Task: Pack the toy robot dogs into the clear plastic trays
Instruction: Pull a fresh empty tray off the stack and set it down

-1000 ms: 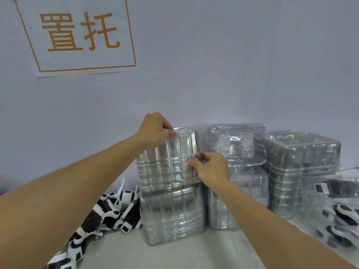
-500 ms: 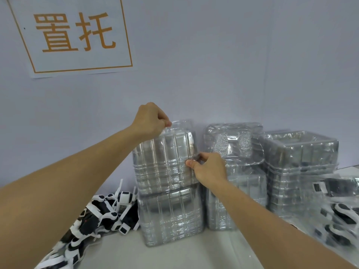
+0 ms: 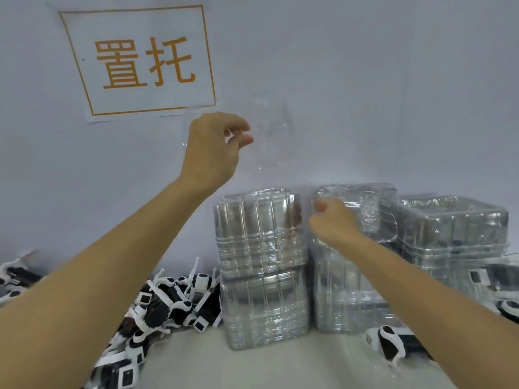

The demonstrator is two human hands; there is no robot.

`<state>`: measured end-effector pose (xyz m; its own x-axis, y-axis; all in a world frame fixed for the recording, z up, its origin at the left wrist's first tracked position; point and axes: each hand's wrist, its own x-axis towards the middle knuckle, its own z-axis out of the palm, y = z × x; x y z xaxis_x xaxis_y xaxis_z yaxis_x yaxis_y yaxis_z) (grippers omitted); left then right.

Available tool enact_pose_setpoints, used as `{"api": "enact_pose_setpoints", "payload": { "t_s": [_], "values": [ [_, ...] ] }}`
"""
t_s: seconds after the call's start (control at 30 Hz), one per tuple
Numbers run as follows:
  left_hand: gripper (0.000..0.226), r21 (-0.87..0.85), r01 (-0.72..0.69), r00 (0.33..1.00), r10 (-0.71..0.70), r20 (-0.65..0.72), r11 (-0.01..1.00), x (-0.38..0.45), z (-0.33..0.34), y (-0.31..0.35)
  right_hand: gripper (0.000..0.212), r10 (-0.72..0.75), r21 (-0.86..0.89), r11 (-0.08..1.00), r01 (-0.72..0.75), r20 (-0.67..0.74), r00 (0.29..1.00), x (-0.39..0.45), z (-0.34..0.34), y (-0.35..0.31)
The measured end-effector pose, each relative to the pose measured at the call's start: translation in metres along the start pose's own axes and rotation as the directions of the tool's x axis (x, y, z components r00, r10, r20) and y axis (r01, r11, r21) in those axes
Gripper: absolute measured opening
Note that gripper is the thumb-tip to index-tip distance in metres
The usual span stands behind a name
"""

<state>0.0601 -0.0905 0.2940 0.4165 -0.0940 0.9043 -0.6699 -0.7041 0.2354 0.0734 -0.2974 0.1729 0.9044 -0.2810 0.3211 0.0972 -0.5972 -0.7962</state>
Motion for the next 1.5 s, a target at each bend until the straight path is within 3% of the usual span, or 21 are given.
{"api": "enact_pose_setpoints", "payload": {
  "t_s": [0.07, 0.1, 0.13, 0.2, 0.27, 0.3, 0.4, 0.5, 0.57, 0.63, 0.7, 0.73, 0.8, 0.93, 1.0, 1.07, 1.17, 1.23, 1.33, 1.4, 1.5],
  "values": [
    [0.017, -0.004, -0.051, 0.992, 0.05, -0.12, 0.999, -0.023, -0.003, 0.006, 0.031, -0.058, 0.226, 0.968, 0.111, -0.23, 0.972, -0.007, -0.018, -0.018],
    [0.017, -0.018, -0.068, 0.984, 0.064, -0.167, 0.998, -0.036, -0.002, 0.009, 0.028, -0.07, 0.388, 0.908, 0.157, -0.23, 0.971, -0.011, -0.025, -0.029],
    [0.017, -0.029, -0.081, 0.979, 0.074, -0.191, 0.996, -0.049, 0.0, 0.012, 0.031, -0.092, 0.534, 0.829, 0.165, -0.161, 0.983, -0.017, -0.032, -0.04],
    [0.018, -0.015, -0.113, 0.977, 0.109, -0.183, 0.993, -0.073, 0.007, 0.018, 0.069, -0.183, 0.667, 0.737, 0.114, 0.034, 0.982, -0.03, -0.042, -0.058],
    [0.019, 0.02, -0.187, 0.966, 0.187, -0.18, 0.982, -0.095, 0.015, 0.022, 0.099, -0.244, 0.614, 0.779, 0.127, 0.11, 0.964, -0.04, -0.043, -0.067],
    [0.018, 0.036, -0.215, 0.958, 0.218, -0.185, 0.976, -0.104, 0.018, 0.025, 0.098, -0.252, 0.56, 0.814, 0.152, 0.106, 0.962, -0.046, -0.04, -0.067],
    [0.017, 0.016, -0.213, 0.965, 0.213, -0.154, 0.977, -0.132, 0.024, 0.029, 0.06, -0.171, 0.512, 0.843, 0.163, -0.031, 0.985, -0.061, -0.024, -0.052],
    [0.025, -0.148, -0.067, 0.978, 0.036, -0.205, 0.987, -0.166, 0.021, 0.028, 0.049, -0.097, 0.512, 0.851, 0.114, -0.061, 0.993, -0.077, -0.006, -0.023],
    [0.027, -0.219, 0.103, 0.899, -0.185, -0.396, 0.97, -0.188, 0.017, 0.024, 0.054, -0.067, 0.491, 0.868, 0.081, -0.046, 0.997, -0.09, 0.008, -0.005],
    [0.022, -0.433, 0.345, 0.715, -0.533, -0.453, 0.832, -0.204, 0.013, 0.011, 0.052, -0.054, 0.466, 0.882, 0.067, -0.042, 0.998, -0.101, 0.023, 0.009],
    [0.021, -0.702, 0.547, 0.518, -0.843, -0.143, 0.455, -0.213, 0.013, -0.007, 0.049, -0.041, 0.467, 0.883, 0.052, -0.035, 0.999, -0.109, 0.036, 0.02],
    [0.023, -0.76, 0.603, 0.454, -0.888, 0.076, 0.243, -0.219, 0.012, -0.016, 0.047, -0.028, 0.488, 0.872, 0.033, -0.017, 0.999, -0.114, 0.04, 0.024],
    [0.025, -0.754, 0.657, 0.433, -0.817, 0.38, -0.003, -0.229, 0.009, -0.031, 0.039, -0.012, 0.565, 0.825, -0.011, 0.037, 0.999, -0.121, 0.048, 0.032],
    [0.017, -0.783, 0.592, 0.501, -0.675, 0.542, -0.19, -0.245, -0.005, -0.047, 0.032, 0.08, 0.602, 0.779, -0.178, 0.187, 0.979, -0.128, 0.049, 0.045],
    [0.015, -0.793, 0.569, 0.55, -0.617, 0.563, -0.216, -0.246, -0.013, -0.05, 0.023, 0.158, 0.574, 0.759, -0.307, 0.295, 0.942, -0.128, 0.045, 0.049],
    [0.019, -0.785, 0.583, 0.553, -0.606, 0.572, -0.209, -0.244, -0.019, -0.048, 0.017, 0.205, 0.47, 0.787, -0.399, 0.411, 0.888, -0.13, 0.04, 0.052],
    [0.022, -0.764, 0.627, 0.548, -0.611, 0.572, -0.152, -0.238, -0.025, -0.042, 0.044, 0.305, 0.216, 0.864, -0.455, 0.494, 0.814, -0.131, 0.033, 0.053],
    [0.019, -0.74, 0.664, 0.54, -0.616, 0.573, -0.106, -0.235, -0.029, -0.038, 0.053, 0.322, -0.002, 0.93, -0.367, 0.481, 0.815, -0.131, 0.03, 0.053],
    [0.015, -0.72, 0.693, 0.546, -0.631, 0.551, -0.03, -0.231, -0.032, -0.028, 0.052, 0.124, -0.266, 0.963, -0.043, 0.298, 0.946, -0.128, 0.019, 0.044],
    [0.015, -0.716, 0.696, 0.574, -0.64, 0.511, 0.054, -0.229, -0.031, -0.018, 0.059, -0.016, -0.099, 0.994, 0.037, 0.202, 0.979, -0.129, 0.013, 0.034],
    [0.028, -0.713, 0.679, 0.637, -0.622, 0.455, 0.173, -0.224, -0.024, 0.003, 0.068, -0.056, 0.342, 0.938, -0.062, 0.325, 0.944, -0.138, 0.015, 0.011]
  ]
}}
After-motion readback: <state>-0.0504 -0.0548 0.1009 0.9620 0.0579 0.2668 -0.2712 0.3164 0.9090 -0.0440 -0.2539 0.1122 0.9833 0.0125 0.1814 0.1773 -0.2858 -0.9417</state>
